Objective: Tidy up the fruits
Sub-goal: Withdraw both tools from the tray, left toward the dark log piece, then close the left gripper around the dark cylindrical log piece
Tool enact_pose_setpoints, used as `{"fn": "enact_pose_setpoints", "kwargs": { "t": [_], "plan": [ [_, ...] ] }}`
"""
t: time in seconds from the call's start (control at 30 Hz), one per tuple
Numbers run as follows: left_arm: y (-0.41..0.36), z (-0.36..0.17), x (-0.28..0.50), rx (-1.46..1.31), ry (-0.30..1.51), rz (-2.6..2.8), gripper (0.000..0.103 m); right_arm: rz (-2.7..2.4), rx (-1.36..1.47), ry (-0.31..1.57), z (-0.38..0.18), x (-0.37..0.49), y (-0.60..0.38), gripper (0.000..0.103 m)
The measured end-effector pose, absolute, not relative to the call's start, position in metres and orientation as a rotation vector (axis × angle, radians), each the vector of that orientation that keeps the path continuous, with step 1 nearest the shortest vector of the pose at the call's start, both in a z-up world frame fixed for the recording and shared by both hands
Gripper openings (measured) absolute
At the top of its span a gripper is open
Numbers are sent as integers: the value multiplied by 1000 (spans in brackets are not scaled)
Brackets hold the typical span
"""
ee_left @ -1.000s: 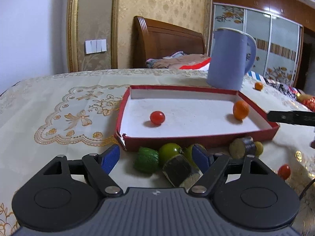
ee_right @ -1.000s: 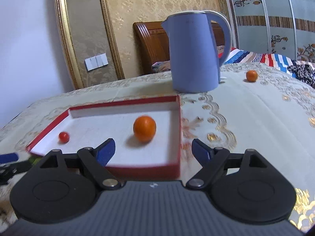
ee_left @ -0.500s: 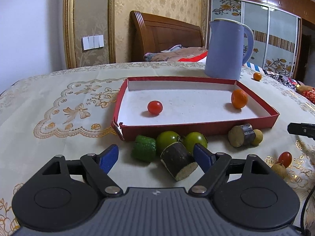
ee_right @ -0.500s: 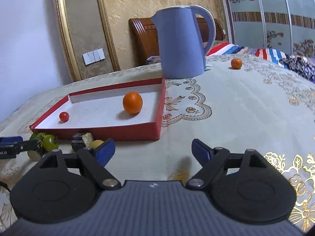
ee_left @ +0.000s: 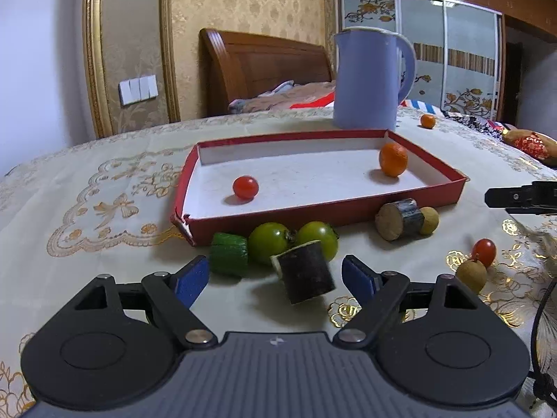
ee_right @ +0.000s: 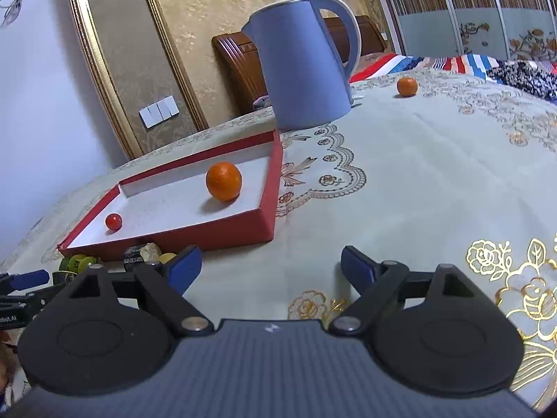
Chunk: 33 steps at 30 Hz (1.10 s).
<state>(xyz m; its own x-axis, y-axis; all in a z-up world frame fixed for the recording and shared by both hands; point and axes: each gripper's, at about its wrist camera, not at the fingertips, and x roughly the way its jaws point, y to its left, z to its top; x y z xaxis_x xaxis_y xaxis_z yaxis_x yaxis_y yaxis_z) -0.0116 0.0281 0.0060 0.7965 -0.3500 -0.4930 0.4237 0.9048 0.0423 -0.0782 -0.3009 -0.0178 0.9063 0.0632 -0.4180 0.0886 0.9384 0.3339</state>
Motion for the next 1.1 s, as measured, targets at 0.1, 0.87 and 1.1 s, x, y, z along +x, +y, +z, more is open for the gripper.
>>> {"fn": "enact_pose_setpoints", "kwargs": {
  "t": [0.1, 0.87, 1.1],
  "plan": [
    [25, 7, -18, 174, 475, -466, 83, -11, 371, 438, -19, -79, -303, 88],
    [10, 5, -2, -11, 619, -270, 82, 1, 382, 445, -21, -77, -304, 93],
    [5, 1, -2, 6, 626, -285, 66, 5, 385, 448, -21, -77, -304, 95]
  ]
}}
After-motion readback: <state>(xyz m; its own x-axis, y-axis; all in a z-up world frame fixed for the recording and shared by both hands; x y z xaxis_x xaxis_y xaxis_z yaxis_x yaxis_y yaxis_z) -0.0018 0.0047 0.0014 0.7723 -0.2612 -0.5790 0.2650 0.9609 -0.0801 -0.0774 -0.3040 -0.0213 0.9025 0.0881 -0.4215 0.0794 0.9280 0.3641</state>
